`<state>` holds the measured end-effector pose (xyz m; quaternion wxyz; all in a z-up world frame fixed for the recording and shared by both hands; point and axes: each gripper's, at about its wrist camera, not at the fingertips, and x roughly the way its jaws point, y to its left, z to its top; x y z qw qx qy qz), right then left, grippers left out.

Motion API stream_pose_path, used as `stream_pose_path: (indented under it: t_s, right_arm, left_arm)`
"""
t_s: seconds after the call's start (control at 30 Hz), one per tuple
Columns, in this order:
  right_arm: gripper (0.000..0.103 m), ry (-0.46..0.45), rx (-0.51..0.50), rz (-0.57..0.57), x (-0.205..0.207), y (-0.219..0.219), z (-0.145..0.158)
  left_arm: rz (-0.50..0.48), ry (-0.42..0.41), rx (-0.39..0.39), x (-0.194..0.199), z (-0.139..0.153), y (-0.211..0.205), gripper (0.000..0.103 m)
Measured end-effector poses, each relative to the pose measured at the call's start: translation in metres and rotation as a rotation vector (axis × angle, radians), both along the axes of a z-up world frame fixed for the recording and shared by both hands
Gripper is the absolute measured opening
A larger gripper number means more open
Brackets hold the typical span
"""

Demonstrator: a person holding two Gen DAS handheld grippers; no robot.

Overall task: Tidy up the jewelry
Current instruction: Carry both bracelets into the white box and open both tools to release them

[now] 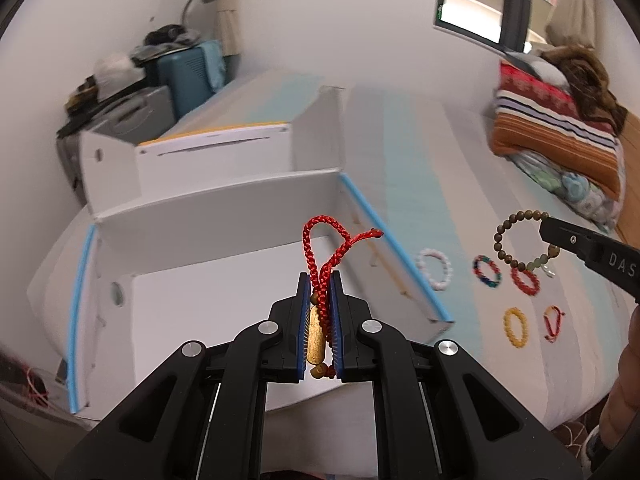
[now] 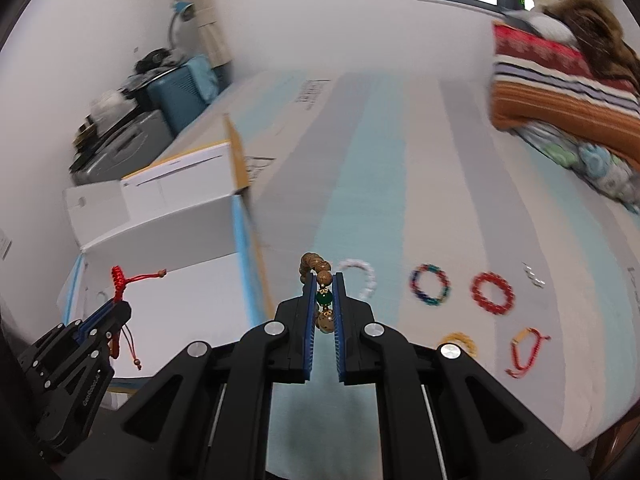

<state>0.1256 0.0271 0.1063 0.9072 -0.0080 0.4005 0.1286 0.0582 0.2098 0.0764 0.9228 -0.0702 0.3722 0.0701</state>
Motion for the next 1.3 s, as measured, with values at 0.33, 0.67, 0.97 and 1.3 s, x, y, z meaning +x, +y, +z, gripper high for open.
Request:
stream_pose_path:
  t_s: [0.33, 0.67, 0.97, 1.3]
  right_arm:
    - [0.007, 0.027, 0.064, 0.206, -0.002, 0.09, -0.015]
    - [0.007, 0.144, -0.016, 0.252, 0.015, 0.146, -0.066]
    - [0.007, 0.226, -0.088, 0.229, 0.025, 0.157, -0.109]
    - [0.024, 0.225, -0.107, 0.249, 0.02, 0.166, -0.114]
  left_arm:
    - [0.16, 0.027, 0.019, -0.019, -0.012, 0.07, 0.009]
    - [0.246, 0.133, -0.014, -0.017, -0.054, 0.114, 0.009]
    - [0.248, 0.212, -0.032, -0.001, -0.09, 0.123, 0.009]
    - [0.283, 0.2, -0.024, -0.003, -0.093, 0.127, 0.024]
